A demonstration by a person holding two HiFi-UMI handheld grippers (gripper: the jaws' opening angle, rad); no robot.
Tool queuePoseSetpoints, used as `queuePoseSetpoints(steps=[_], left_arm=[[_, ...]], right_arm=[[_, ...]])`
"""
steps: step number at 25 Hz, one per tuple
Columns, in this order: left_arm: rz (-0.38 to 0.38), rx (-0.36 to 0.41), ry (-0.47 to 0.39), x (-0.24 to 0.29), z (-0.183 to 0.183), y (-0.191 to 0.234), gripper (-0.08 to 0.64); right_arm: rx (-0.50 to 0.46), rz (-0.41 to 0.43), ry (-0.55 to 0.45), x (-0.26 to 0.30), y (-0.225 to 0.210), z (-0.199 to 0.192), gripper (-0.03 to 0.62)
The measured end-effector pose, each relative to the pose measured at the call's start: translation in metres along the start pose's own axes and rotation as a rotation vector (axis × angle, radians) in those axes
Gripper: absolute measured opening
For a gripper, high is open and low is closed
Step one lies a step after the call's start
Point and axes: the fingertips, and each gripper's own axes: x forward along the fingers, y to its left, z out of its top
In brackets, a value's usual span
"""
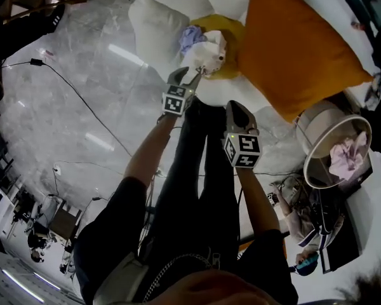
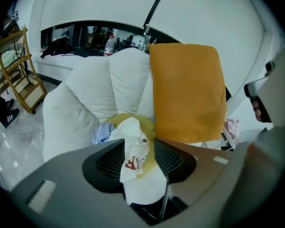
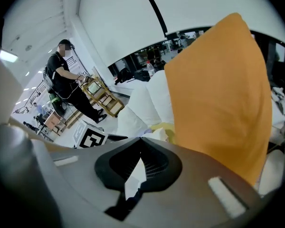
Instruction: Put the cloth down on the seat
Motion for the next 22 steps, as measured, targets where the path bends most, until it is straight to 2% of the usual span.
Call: queuePoseSetpoints(steps=[4,7,12,19,22], left_arm=[[-0.017,0.048,-0.059,-0.036,0.048,-0.023,0.105],[-0.048,0.083,-0.087,-0.082,0.081,-0.046,0.016],[-0.074,0.157,-0.131,-0.146,0.137,-0.089,0.011],[-0.093,0.240,-0.200,-0.232,0.198,-0.147,0.011],[-0.083,0.278,-0.274,-0.273,0.241,-0.167,0.011]], right_arm=[[-0.055,0.011,-0.027,-0.024,0.002,0.035,0.003],[-0.079,0.045,-0.019,-0.050,0.023,0.048,0.003],[-0.170,0.088,-0.048,-0.097,0.054,0.083,0.002],[-0.187,0.152,-0.140,-0.172,0.094,0.133,0.002],[-0.185,0.161,-0.202,-0.200,0.103,0.165,0.002]])
